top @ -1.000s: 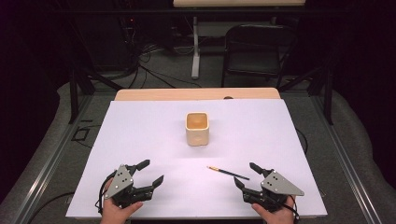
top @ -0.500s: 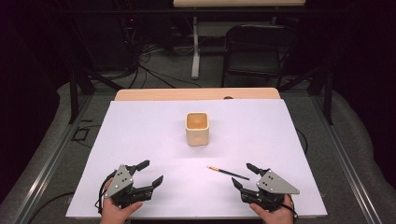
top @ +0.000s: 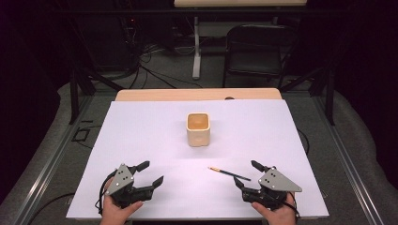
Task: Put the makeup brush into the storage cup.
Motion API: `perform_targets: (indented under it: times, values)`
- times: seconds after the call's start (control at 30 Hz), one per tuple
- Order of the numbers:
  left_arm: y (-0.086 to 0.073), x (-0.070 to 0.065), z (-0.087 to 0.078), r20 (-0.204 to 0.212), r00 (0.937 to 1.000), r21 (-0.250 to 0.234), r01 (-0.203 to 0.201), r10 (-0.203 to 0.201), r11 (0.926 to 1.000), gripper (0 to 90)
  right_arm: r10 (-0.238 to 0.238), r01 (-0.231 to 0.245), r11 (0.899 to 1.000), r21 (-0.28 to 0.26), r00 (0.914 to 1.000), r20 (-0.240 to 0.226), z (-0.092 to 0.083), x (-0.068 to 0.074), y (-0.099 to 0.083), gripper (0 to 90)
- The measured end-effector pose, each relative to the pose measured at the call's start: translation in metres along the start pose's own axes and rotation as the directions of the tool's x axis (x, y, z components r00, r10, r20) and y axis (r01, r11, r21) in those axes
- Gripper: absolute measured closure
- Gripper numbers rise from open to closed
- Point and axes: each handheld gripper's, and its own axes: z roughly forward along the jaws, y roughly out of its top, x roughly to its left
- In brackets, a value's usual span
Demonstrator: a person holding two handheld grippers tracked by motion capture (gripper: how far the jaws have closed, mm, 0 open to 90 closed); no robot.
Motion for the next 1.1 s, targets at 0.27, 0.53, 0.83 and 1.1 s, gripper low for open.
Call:
perform_targets:
  times: [0.27,0.53,0.83,1.1]
  values:
    - [-0.002,0.0,0.0,-0.01,1.0,0.01,0.001,-0.001,0.9999,25.8,0.05,-0.049,0.998,0.046,0.9987,-0.012,0.005,-0.013,0.007,18.6]
    - [-0.002,0.0,0.001,-0.009,0.9999,0.009,0.011,-0.01,0.9999,25.8,0.03,-0.029,0.998,0.062,0.9995,-0.014,0.006,-0.019,0.023,18.4]
    - [-0.002,0.0,0.0,-0.015,0.9999,0.019,0.001,-0.001,0.9998,25.7,0.032,-0.032,0.996,0.084,0.9995,-0.007,0.01,-0.037,0.045,17.3]
    - [-0.003,-0.002,-0.003,-0.024,0.9997,0.02,-0.007,0.008,0.9998,25.8,0.007,-0.008,0.997,0.071,0.9999,0.015,0.007,-0.05,0.07,17.3]
